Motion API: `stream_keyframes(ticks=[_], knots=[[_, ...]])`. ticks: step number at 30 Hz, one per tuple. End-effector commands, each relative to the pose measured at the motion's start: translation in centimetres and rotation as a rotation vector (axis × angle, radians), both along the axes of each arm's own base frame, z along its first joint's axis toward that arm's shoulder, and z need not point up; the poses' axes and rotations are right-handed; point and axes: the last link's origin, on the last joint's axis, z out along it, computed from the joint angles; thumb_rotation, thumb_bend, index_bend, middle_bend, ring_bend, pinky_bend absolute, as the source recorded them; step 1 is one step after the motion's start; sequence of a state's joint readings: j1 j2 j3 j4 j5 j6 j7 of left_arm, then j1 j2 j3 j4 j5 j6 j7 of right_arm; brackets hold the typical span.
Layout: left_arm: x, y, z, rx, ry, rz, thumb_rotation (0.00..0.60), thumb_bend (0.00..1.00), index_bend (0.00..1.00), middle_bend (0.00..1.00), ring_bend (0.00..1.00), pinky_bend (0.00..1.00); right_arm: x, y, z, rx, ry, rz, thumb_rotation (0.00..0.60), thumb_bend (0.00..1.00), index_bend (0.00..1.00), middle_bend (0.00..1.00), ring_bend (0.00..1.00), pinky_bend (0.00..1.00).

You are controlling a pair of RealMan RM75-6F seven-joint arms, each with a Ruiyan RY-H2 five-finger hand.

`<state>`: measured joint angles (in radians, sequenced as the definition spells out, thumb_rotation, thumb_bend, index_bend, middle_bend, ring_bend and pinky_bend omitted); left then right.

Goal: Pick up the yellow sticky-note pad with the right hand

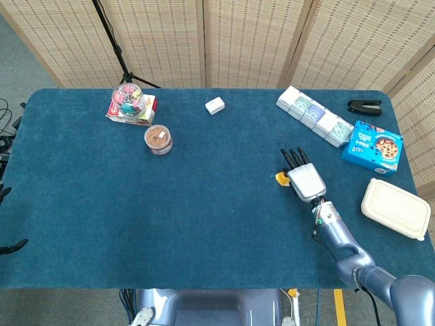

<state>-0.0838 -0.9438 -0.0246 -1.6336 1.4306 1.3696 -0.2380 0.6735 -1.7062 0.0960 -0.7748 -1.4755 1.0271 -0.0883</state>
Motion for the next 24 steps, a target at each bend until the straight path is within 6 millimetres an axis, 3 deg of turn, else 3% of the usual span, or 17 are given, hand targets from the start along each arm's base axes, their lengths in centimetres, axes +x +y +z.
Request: stream_keyframes(ticks=[1, 10, 17, 24], knots=[[0.0, 0.0, 0.0, 0.0, -0.001, 0.0, 0.6, 0.0, 0.0, 0.0, 0.0, 0.0, -0.04, 0.02, -0.03, 0.007, 0.002, -0.004, 0.6, 0.55, 0.46, 0.0, 0.0, 0.0], [0.01, 0.01, -0.02, -0.002, 0.001, -0.001, 0.6, 0.0, 0.0, 0.0, 0.0, 0.0, -0.17, 0.0, 0.18, 0.011, 0.009, -0.01, 0.6, 0.55, 0.46, 0.0, 0.0, 0.0], [0.01, -0.01, -0.02, -0.002, 0.0, -0.001, 0.6, 0.0, 0.0, 0.0, 0.0, 0.0, -0.46, 0.11, 0.01, 0.023, 0.014, -0.021, 0.6, 0.55, 0.58, 0.0, 0.0, 0.0], [0.01, 0.02, -0.04, -0.002, 0.0, -0.001, 0.6, 0.0, 0.0, 0.0, 0.0, 0.0, -0.4, -0.01, -0.01, 0.026, 0.01, -0.022, 0.6, 0.55, 0.6, 0.0, 0.0, 0.0]])
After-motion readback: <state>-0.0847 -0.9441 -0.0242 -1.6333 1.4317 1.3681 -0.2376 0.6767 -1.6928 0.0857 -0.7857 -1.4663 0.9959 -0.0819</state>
